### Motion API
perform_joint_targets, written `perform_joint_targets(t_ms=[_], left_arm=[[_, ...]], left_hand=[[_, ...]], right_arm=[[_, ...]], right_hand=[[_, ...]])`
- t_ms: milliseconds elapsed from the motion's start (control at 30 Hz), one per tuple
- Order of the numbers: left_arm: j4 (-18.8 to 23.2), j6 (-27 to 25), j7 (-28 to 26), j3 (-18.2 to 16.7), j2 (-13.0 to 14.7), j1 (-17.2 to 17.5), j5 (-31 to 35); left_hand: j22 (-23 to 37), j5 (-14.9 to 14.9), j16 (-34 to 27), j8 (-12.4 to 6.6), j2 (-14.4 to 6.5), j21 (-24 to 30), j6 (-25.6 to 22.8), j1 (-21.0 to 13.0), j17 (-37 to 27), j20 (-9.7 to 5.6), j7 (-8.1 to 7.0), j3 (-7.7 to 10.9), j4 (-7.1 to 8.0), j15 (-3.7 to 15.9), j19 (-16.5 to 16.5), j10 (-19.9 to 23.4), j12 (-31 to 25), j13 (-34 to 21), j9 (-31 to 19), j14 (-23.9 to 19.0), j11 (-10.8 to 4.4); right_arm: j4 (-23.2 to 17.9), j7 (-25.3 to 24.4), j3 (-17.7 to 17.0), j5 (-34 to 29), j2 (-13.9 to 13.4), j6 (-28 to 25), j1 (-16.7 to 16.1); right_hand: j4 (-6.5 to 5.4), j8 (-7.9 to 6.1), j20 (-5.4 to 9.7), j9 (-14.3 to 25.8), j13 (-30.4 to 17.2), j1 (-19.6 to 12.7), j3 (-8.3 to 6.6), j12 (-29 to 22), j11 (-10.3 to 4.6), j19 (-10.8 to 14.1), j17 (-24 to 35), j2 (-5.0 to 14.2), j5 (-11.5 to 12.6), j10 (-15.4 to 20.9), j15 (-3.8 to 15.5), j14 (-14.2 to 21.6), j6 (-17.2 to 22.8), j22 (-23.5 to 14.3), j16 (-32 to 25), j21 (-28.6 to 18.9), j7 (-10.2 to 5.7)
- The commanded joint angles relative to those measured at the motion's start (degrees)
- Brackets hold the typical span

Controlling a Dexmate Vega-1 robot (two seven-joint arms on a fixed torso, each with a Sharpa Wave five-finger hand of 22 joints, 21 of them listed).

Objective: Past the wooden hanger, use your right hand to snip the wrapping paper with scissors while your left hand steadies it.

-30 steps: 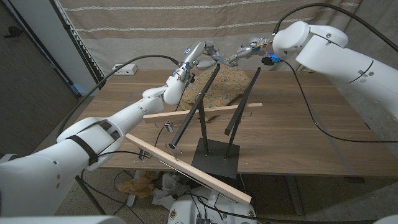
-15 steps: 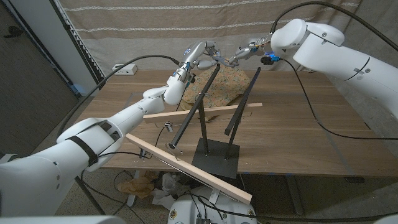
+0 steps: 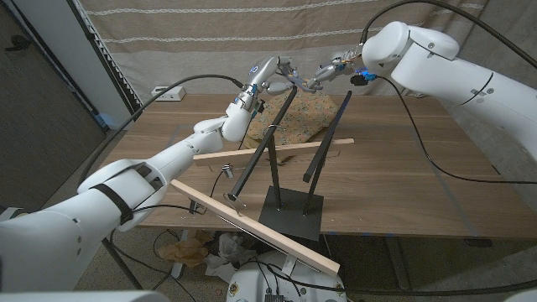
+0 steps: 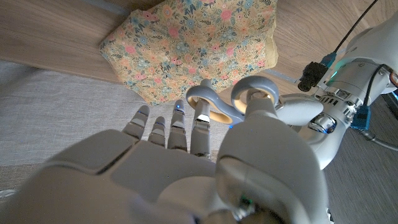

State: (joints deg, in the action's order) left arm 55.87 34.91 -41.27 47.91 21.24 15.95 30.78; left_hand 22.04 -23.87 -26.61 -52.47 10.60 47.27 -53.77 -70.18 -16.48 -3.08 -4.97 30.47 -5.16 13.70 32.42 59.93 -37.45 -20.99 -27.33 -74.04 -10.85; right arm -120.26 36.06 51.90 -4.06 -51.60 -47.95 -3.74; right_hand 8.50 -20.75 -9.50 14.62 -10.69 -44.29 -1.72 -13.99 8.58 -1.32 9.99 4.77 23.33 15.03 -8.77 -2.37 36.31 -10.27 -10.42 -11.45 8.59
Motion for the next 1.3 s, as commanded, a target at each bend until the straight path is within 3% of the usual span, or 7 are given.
perform_joint_targets(t_ms=[33,267,400,767,1033,1133,1300], left_arm=[[-0.5,0.1,-0.4,0.3,-0.3,-0.2,0.0],[-1.0,0.4,-0.7,0.5,-0.6,-0.3,0.0],[-1.1,0.3,-0.6,0.5,-0.5,-0.2,-0.3],[-2.2,0.9,-1.0,0.6,-0.7,-0.6,-0.5],[-2.5,1.2,-0.9,0.6,-0.7,-0.6,-0.8],[-2.5,1.1,-0.9,0.6,-0.6,-0.6,-0.8],[-2.3,1.0,-0.9,0.5,-0.4,-0.5,-0.9]], left_hand=[[-0.1,0.3,0.3,0.07,-0.6,0.4,-2.2,0.4,0.0,-7.00,1.83,0.29,-0.24,-0.11,0.3,0.6,0.1,-0.2,0.0,-0.7,0.01],[-0.4,0.4,0.7,0.13,-0.7,0.6,-2.3,0.5,0.1,-7.05,1.67,0.37,-0.38,-0.11,0.3,0.7,0.3,-0.3,0.0,-1.0,-0.01],[-0.6,0.6,0.9,0.16,-0.8,0.7,-2.3,0.6,0.1,-7.04,1.76,0.39,-0.42,-0.10,0.3,0.7,0.4,-0.3,0.1,-1.1,-0.02],[-1.1,0.9,1.5,0.28,-0.8,1.1,-2.3,0.8,0.2,-7.06,1.85,0.47,-0.63,-0.09,0.2,0.9,0.7,-0.5,0.1,-1.5,-0.03],[-1.4,1.1,1.9,0.35,-0.8,1.3,-2.3,0.9,0.2,-7.05,1.93,0.54,-0.75,-0.09,0.2,1.0,0.9,-0.6,0.1,-1.8,-0.07],[-1.5,1.2,2.1,0.40,-0.9,1.5,-2.3,0.9,0.3,-7.06,1.91,0.58,-0.80,-0.08,0.2,1.0,1.1,-0.6,0.2,-1.9,-0.08],[-1.8,1.4,2.4,0.41,-1.0,1.7,-2.5,1.1,0.3,-7.03,1.92,0.67,-0.87,-0.08,0.1,1.1,1.3,-0.8,0.2,-2.1,-0.09]], right_arm=[[1.9,3.9,1.9,-3.8,1.6,0.8,1.5],[2.5,4.3,2.3,-5.6,2.6,1.3,1.5],[2.6,4.4,2.3,-6.4,2.9,1.4,1.4],[2.5,3.6,1.8,-7.9,3.5,1.3,0.2],[2.8,3.3,2.0,-8.9,4.1,1.1,-0.3],[2.8,3.1,1.9,-9.2,4.3,1.1,-0.5],[3.2,2.9,1.8,-9.3,4.7,0.9,-0.6]], right_hand=[[0.06,0.06,0.48,0.0,0.0,-0.5,0.24,0.2,-0.07,0.1,0.1,-0.26,0.5,0.1,0.03,0.1,0.3,-0.2,0.0,-0.1,0.11],[0.03,-0.16,0.50,0.0,0.0,-0.7,0.27,0.0,-0.02,0.2,0.1,-0.30,0.7,0.6,0.16,0.2,1.1,-0.2,0.0,-0.2,0.10],[0.16,-0.33,0.55,-0.4,0.0,-1.4,0.25,-0.5,-0.87,0.8,0.1,-0.43,1.0,2.2,0.56,1.2,2.5,-0.2,-0.3,-0.3,0.57],[0.42,-0.71,1.13,-1.2,0.0,-3.3,-0.08,-0.9,-1.98,2.4,0.1,-0.26,1.6,3.7,1.50,2.8,5.3,-0.2,-0.5,-0.7,-1.69],[1.05,-1.28,1.55,-1.0,0.0,-6.1,-1.11,-1.2,-2.77,3.3,0.1,0.57,2.2,5.0,2.31,3.8,6.9,-0.2,-0.5,-0.9,-2.97],[1.18,-1.75,1.69,-0.9,0.0,-7.5,-1.62,-1.4,-2.81,3.7,0.1,1.04,2.3,5.6,2.66,4.4,8.1,-0.2,-0.5,-0.9,-2.66],[1.20,-2.15,2.00,-0.3,0.0,-9.2,-2.29,-1.7,-3.43,4.4,0.0,1.68,2.1,6.7,3.17,5.1,8.7,-0.2,-0.5,-1.1,-3.82]])
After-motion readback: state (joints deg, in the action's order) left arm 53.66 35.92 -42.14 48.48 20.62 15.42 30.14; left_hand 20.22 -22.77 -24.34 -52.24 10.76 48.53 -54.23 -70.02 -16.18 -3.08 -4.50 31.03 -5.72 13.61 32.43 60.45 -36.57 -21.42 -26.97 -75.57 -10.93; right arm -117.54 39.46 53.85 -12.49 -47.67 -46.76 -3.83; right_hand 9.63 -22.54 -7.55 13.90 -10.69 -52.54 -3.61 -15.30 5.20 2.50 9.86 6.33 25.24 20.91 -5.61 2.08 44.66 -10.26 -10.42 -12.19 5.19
